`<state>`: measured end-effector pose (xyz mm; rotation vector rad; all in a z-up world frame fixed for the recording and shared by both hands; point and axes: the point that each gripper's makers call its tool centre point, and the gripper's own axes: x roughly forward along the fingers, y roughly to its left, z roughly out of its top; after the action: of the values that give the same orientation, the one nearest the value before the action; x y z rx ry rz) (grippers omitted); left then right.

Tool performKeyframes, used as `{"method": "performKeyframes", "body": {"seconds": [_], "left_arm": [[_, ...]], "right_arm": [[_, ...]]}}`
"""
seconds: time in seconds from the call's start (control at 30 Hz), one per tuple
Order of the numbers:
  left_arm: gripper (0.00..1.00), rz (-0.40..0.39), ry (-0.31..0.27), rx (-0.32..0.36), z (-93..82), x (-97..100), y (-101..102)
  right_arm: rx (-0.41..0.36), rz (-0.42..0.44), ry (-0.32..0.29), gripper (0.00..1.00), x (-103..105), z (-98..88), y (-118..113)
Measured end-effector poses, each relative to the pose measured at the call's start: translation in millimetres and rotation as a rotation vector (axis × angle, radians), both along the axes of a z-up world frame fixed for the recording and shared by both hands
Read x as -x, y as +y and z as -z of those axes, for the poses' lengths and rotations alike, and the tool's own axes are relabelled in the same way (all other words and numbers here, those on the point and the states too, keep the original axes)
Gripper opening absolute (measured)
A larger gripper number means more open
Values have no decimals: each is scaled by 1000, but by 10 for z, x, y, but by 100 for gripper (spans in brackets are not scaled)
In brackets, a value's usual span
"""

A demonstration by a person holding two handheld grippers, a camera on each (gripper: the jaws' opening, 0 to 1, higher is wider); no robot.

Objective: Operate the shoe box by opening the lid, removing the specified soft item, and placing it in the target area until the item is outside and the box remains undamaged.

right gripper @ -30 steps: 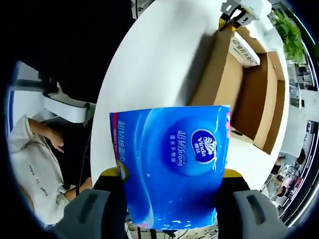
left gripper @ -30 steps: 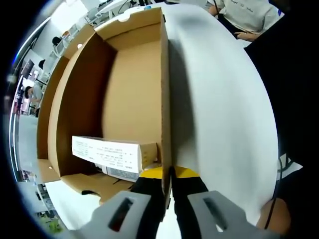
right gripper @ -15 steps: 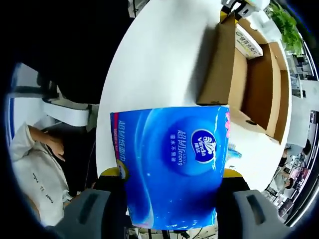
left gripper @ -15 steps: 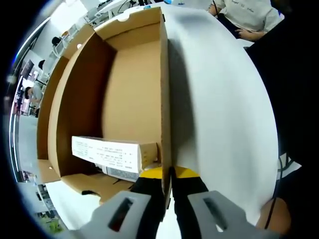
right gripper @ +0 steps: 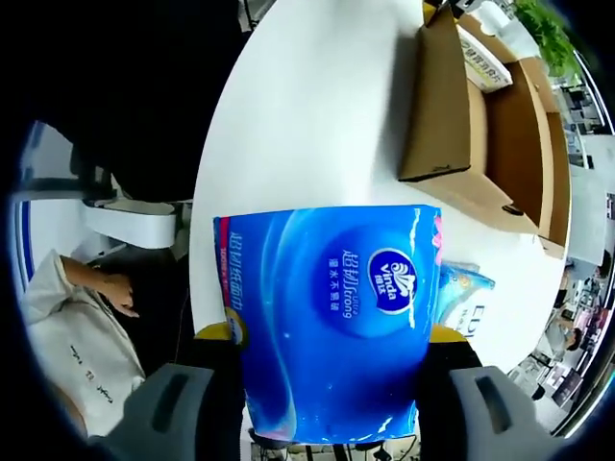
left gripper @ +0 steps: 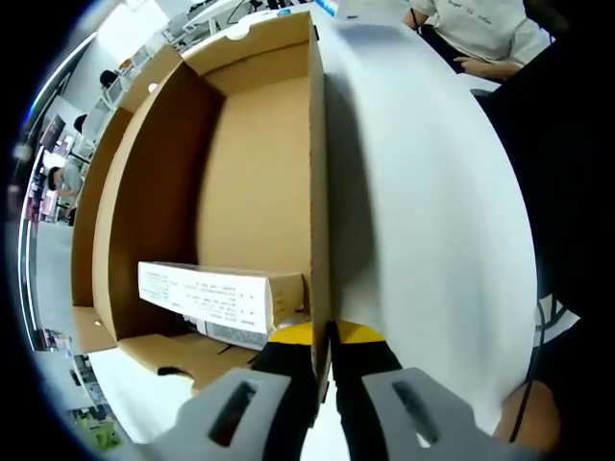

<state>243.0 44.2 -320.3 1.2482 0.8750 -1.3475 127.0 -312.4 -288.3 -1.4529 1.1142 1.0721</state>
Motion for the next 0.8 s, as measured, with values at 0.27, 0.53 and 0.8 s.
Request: {"method": "performKeyframes", "body": {"seconds": [0.27, 0.53, 0.8], "left_arm": [[4, 1, 0, -5, 3, -3, 12], [4, 3, 2, -3, 3, 1, 16], [4, -1, 2, -4, 3, 0, 13]], "right_arm": [[-15, 21, -11, 72, 21, 84, -28], [-27, 34, -14, 72, 72, 153, -41], [-34, 60, -2, 72, 107, 221, -112]]}}
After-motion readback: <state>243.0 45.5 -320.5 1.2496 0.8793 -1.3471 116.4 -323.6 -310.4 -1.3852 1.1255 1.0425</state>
